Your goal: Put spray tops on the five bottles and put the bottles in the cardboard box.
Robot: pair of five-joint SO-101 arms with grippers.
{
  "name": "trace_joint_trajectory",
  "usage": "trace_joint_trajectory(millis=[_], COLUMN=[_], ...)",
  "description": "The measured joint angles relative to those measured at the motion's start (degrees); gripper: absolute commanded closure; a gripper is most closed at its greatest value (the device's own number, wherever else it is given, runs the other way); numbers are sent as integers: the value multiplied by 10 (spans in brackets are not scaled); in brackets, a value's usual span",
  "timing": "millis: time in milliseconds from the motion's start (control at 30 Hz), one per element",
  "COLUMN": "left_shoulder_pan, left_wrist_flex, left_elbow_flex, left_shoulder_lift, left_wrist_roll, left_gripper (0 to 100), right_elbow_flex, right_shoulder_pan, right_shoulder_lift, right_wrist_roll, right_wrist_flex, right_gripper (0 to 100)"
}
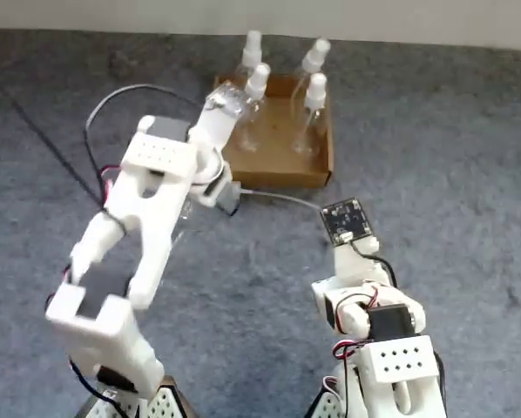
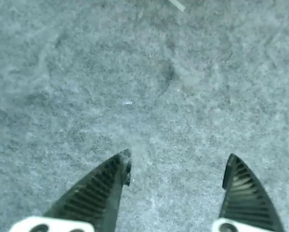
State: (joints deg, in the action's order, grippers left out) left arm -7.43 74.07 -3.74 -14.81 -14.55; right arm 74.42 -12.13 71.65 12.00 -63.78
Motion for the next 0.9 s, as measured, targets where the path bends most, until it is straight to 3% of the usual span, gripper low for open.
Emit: trace_joint_trajectory(millis=[133, 333, 900], left_shoulder_pan=[-8, -8, -4], left_wrist_flex=[0, 0, -47], left_elbow_flex=[-87, -151, -122], left_shoulder_lift=[-90, -161, -172], left_wrist_roll=[4, 63, 123], left_gripper=[758, 758, 761], right_elbow_flex=[0, 0, 0], right_shoulder_pan=[0, 0, 0], right_shoulder_lift=[0, 0, 0], right_wrist_roll=[0, 2, 2], right_wrist_flex=[0, 0, 0], right_gripper=[738, 738, 738])
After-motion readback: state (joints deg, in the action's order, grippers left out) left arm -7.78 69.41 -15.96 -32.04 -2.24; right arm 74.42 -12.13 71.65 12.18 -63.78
